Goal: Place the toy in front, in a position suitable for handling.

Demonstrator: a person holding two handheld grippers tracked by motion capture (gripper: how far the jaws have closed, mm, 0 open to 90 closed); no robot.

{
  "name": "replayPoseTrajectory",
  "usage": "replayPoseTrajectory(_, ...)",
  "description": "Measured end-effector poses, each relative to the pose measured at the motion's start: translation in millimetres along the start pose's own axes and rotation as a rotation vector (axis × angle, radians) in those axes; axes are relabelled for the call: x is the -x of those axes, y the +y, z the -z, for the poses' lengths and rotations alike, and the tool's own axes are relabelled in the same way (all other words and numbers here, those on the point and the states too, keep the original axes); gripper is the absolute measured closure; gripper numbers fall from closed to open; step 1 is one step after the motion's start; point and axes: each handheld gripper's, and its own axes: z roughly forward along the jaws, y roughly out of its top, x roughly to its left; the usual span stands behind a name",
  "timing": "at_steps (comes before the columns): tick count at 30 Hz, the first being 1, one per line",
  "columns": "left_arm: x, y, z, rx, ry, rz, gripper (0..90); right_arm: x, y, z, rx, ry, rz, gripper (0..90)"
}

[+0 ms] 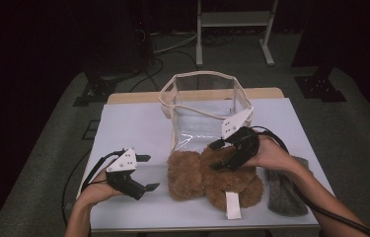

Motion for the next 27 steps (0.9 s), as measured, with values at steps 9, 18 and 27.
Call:
replayPoseTrajectory(9, 1.2, -1.9, 5.4, 0.003, 0.013, 0.002, 9.0, -1.9, -10.5, -22.6, -0.081, -0.016, 0.021, 28.6)
replayPoseTrajectory(18, 2.2, -2.9, 8.9, 0.002, 0.019, 0.005, 9.0, 1.9, -19.7, -29.1, -0.102, -0.038, 0.027, 27.8)
replayPoseTrajectory(27, 2.5, -1.8, 7.3, 0.0, 0.017, 0.0, 9.0, 2.0, -31.0, -39.7, -0.095, -0.042, 0.021, 31.9)
